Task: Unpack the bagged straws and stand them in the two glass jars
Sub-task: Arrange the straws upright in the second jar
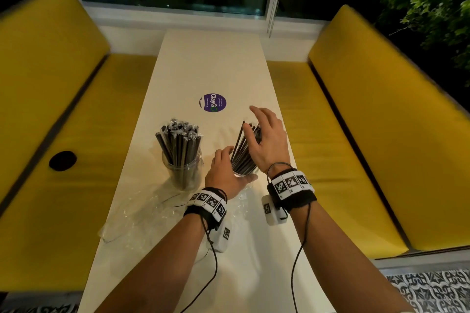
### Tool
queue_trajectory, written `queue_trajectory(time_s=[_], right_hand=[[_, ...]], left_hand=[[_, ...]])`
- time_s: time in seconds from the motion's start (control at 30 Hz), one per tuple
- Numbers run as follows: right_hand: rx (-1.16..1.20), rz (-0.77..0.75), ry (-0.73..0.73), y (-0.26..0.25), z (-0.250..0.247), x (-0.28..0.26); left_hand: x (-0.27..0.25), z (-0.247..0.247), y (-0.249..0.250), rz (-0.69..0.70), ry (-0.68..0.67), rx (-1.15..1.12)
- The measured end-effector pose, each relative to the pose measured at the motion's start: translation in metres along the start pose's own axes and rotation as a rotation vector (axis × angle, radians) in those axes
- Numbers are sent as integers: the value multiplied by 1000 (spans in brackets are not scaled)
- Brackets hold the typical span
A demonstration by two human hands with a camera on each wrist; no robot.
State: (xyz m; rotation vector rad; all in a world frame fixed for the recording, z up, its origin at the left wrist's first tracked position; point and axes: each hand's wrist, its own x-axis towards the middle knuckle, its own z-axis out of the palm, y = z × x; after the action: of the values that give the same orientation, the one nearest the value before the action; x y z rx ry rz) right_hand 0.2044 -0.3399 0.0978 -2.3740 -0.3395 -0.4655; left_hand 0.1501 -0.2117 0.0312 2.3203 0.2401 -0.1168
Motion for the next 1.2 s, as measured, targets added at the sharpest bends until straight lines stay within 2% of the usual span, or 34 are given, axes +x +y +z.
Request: queue_trajectory(time_s=[0.1,0.2,0.27,0.33,0.47,0.63,0.8,0.93,1.1,1.2], right_hand=[[-38,-57,-124,0,6,7],[-19,-69,13,-3,8,8],[77,-2,117,-3,6,6],[138,75,153,-1,4,-1],[-103,22,60,4,6,-11],[-97,3,-137,6,-9,-2],[-23,5,-93,8,-17,-5],[5,-37,34,4,-24,-11],[-86,-11,-82,-1,-19,-17],[-140,6,77,-27,-31,-9]], left_hand=[[0,0,1,-1,1,12],[0,-1,2,-2,-7,-1],[-1,-2,1,0,-11,-11],[-2,-2,1,3,-10,-12],[-2,-3,4,0,-2,-1],[-2,-5,7,-19,-31,-19],[-7,-13,11,3,-93,-78],[-16,-30,16,53,-19,-190],[-27,-53,22,104,117,-242],[-39,-77,33,189,200,-323]])
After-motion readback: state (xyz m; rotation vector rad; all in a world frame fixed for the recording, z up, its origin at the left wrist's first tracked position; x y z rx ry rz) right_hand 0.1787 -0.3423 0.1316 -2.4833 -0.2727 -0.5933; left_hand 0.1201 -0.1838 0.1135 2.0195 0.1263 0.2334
